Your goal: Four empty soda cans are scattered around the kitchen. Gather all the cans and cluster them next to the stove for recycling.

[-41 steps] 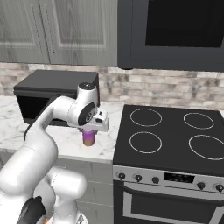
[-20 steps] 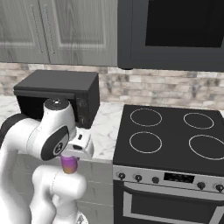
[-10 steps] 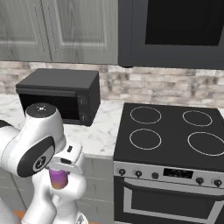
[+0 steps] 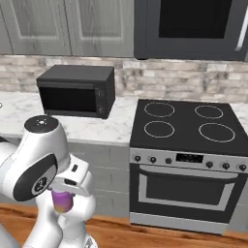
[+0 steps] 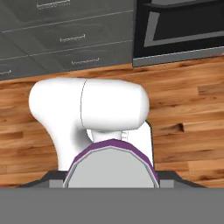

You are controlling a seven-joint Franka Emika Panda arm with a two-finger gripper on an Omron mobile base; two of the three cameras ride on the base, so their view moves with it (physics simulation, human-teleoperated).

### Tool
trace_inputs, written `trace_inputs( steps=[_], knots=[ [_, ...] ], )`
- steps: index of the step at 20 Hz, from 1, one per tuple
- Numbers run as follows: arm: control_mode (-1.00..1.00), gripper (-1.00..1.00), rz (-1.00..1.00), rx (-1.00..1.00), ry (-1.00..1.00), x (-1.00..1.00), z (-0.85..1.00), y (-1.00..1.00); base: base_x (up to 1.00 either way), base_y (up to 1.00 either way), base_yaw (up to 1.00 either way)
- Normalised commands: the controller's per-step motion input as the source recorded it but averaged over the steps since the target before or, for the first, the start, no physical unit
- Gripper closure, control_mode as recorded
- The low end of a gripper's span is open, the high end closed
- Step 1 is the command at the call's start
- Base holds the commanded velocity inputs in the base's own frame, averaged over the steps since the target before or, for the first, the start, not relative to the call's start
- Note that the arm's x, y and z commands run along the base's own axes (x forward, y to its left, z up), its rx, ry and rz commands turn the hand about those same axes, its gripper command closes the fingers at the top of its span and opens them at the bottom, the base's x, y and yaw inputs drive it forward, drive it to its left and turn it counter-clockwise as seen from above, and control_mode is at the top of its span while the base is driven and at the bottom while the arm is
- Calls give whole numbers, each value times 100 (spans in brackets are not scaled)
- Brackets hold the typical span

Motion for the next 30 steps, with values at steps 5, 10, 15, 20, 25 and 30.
trace_inputs(
  steps=[5, 10, 15, 20, 25, 30],
  knots=[
    [100, 100, 0, 0, 0, 0, 0, 0, -23, -67, 0],
    [100, 100, 0, 0, 0, 0, 0, 0, -16, -88, 0],
    [100, 100, 0, 0, 0, 0, 0, 0, -23, -82, 0],
    [100, 100, 0, 0, 0, 0, 0, 0, -20, -90, 0],
    [100, 100, 0, 0, 0, 0, 0, 0, -17, -91, 0],
    [100, 100, 0, 0, 0, 0, 0, 0, -14, -91, 0]
  ],
)
